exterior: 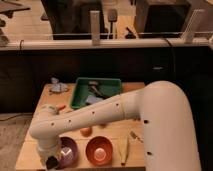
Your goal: Place eraser in purple bowl
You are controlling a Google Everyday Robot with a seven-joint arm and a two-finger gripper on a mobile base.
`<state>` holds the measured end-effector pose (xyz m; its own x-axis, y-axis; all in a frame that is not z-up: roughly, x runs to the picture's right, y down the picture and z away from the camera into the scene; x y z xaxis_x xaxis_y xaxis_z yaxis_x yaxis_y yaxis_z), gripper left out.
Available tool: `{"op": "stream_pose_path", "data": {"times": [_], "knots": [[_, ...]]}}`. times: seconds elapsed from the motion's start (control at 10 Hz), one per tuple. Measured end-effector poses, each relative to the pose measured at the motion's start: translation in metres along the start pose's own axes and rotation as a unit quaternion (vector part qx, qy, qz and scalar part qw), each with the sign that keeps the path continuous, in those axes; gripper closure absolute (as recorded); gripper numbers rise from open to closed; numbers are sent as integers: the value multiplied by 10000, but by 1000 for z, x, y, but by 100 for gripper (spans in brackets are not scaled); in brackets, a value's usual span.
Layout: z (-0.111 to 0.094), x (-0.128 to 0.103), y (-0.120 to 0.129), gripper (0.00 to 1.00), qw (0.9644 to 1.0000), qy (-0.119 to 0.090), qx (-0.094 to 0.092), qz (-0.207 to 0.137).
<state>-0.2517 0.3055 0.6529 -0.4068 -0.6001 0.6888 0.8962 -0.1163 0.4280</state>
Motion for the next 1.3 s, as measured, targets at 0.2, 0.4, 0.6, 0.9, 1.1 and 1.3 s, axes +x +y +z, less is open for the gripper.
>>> {"op": "stream_pose_path", "data": {"times": [0.2,0.4,0.6,0.9,1.1,1.3], "knots": [[-10,6,10,20,9999,39,65,91],[-17,10,20,20,9997,21,156,169],[-22,11,25,20,9997,-17,170,186],[-27,10,24,20,9997,-52,150,160],[-26,10,22,20,9998,-54,148,144],[-26,10,22,20,9998,-52,148,144]]}}
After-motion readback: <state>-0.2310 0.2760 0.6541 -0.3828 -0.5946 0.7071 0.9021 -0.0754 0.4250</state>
